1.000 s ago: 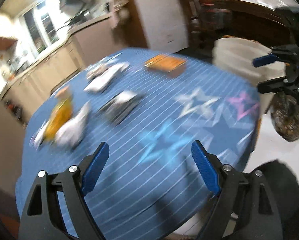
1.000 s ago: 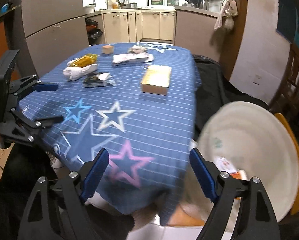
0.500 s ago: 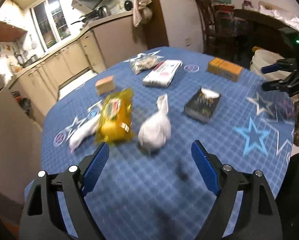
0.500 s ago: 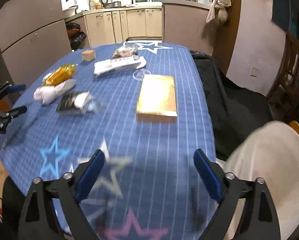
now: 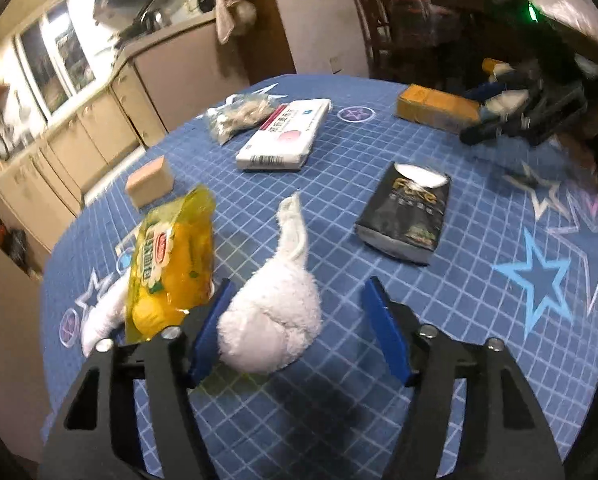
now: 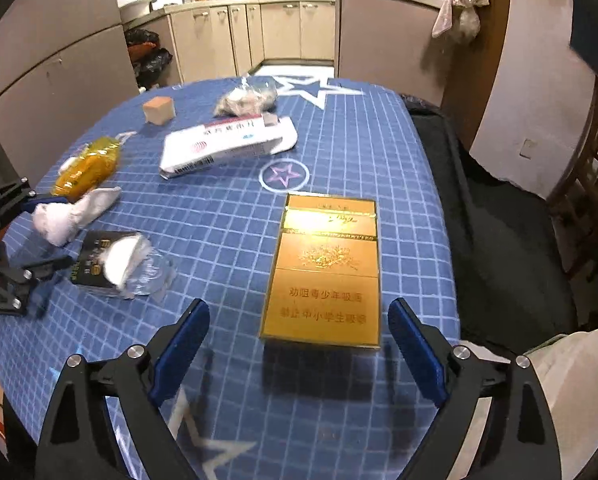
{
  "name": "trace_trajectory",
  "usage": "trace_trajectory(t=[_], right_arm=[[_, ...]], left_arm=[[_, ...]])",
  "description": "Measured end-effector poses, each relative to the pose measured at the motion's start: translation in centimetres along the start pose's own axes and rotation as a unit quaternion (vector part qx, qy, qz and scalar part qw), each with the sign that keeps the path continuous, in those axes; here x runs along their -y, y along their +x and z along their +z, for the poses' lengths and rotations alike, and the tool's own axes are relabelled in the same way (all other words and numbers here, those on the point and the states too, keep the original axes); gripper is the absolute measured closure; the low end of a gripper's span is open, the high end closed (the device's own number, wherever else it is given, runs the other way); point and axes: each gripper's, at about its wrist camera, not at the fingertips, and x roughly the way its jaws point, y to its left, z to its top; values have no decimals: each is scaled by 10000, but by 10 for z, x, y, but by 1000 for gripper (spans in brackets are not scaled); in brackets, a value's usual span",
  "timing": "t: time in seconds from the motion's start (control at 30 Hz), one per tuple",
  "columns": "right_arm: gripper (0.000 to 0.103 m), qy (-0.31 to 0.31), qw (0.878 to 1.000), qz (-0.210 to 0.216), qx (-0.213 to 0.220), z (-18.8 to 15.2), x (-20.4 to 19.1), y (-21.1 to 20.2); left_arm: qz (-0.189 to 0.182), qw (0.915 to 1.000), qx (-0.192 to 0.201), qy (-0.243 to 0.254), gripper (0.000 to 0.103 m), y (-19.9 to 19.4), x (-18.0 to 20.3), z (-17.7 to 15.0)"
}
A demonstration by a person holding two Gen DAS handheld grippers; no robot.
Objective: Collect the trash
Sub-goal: 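Grasp the white towel with the left tool while the right tool grasps the gold cigarette box, then carry the towel and cigarette box over the white bucket with both tools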
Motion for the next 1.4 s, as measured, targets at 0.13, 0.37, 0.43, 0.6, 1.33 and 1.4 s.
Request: trace_trajectory(t=[0.13,0.37,0.43,0.6,1.33,1.4], right_arm=[[34,77,9997,-163,138,-1,0,1],[45,131,9998,-27,174,-9,0,-8],[45,95,9998,12,192,-12,-2,-15],[45,-59,9996,103,247,-26,-8,-40],[46,-226,9955,386,831,-105,-16,-179],[46,-174,9954,222,912,-108,-3,-197]], left_arm=[[-78,9993,-59,-366,63,0,-16,-5],[-128,9983,-19,-568,67,-14,-8,-11],[-119,9980,11,-617,67,-21,-3,-12],[-42,9965,118,-822,67,-46,11,-17],[-352,9950,174,-921,67,-74,99,34],[-460,9956,232,-780,67,-72,111,51]])
